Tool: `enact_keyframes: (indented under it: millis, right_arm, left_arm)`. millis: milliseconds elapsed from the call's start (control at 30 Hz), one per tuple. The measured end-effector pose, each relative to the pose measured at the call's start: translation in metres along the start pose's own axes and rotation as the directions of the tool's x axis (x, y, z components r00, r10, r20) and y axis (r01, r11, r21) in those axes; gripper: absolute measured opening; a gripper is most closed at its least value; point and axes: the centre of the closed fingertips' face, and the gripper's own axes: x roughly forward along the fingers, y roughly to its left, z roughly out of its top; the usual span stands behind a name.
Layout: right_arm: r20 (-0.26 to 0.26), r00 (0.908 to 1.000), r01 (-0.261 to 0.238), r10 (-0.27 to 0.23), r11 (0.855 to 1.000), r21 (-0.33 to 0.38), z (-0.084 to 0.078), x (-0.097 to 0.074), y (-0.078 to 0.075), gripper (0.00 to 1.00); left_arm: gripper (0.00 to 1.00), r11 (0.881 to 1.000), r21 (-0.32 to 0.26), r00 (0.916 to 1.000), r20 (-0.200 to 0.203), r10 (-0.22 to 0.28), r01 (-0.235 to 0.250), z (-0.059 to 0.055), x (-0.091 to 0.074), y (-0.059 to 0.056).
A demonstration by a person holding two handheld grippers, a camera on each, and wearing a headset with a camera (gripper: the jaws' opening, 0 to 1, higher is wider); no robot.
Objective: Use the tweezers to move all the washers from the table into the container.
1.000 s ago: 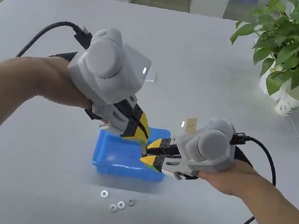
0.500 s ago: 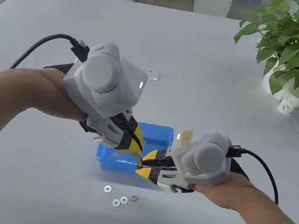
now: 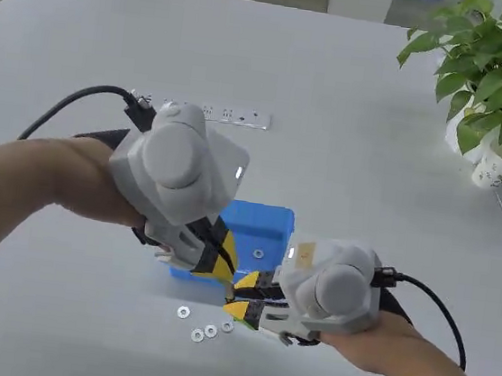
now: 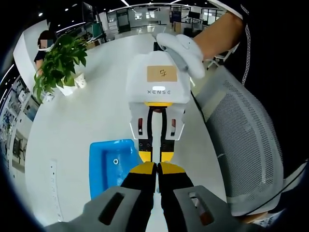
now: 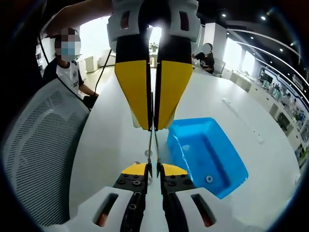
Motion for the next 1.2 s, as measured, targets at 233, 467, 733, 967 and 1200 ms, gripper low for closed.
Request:
enact_keyframes:
  millis: [233,467,733,967,1200]
  right_arm:
    - [-0.007,0.9999,-0.014,0.014,1.000,0.014,-0.006,0.005,0.005,0.12]
    - [-0.013,0.9994,-0.031,0.031,0.999,0.019,-0.011,0.012,0.012,0.12]
    - [-0.020,0.9988,-0.044,0.045,0.999,0.026,-0.015,0.016,0.014,0.12]
    - [-0.026,0.9984,-0.050,0.051,0.998,0.029,-0.019,0.018,0.013,0.12]
    - [-0.026,0.9983,-0.051,0.052,0.998,0.041,-0.022,0.019,0.013,0.12]
  left_arm:
    - [0.05,1.000,-0.011,0.9999,-0.011,-0.010,0.010,-0.006,0.006,-0.004]
    - [0.05,1.000,-0.021,0.9996,-0.019,-0.021,0.020,-0.013,0.012,-0.008]
    - [0.05,0.999,-0.026,0.9994,-0.019,-0.028,0.028,-0.015,0.016,-0.009]
    - [0.05,0.999,-0.025,0.9993,-0.015,-0.034,0.034,-0.015,0.020,-0.008]
    - [0.05,0.999,-0.027,0.9989,-0.020,-0.044,0.043,-0.016,0.023,-0.007]
